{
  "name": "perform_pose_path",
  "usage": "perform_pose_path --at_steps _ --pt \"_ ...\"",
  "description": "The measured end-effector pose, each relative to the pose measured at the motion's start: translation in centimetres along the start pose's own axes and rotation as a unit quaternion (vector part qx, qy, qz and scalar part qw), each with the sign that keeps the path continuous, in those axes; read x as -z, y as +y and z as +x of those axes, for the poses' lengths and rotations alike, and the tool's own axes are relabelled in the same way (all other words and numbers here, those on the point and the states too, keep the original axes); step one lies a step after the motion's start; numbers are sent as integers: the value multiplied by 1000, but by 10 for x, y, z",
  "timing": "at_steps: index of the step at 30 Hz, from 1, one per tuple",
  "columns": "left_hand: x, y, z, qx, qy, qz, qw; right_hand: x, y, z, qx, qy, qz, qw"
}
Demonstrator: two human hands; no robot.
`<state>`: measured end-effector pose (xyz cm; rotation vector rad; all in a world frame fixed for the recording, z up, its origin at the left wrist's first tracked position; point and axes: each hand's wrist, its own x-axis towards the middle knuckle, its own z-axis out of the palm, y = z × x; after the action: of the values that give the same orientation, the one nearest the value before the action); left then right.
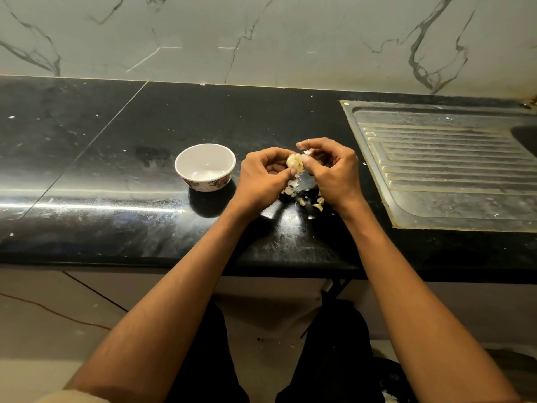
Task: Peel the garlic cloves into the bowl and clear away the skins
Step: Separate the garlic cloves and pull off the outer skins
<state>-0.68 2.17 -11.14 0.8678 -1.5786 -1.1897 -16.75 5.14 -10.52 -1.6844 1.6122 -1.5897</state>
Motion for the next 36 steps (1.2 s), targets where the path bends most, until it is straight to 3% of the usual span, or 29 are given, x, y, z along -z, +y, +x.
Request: perform_pose_path --at_steps 8,22,32,36 --pt "1 -5 3 -9 21 22 1000 1 -3 -5 -5 -19 45 999" --pt "0 -3 1 -10 17 39 999 -1 -1 -6 -15 10 11 1000" --pt "-1 -3 0 -6 36 74 997 -3 -3 -8 77 17 -63 995" --pt "-1 -2 0 -4 39 92 995 -3 -3 -9 67 16 -64 996"
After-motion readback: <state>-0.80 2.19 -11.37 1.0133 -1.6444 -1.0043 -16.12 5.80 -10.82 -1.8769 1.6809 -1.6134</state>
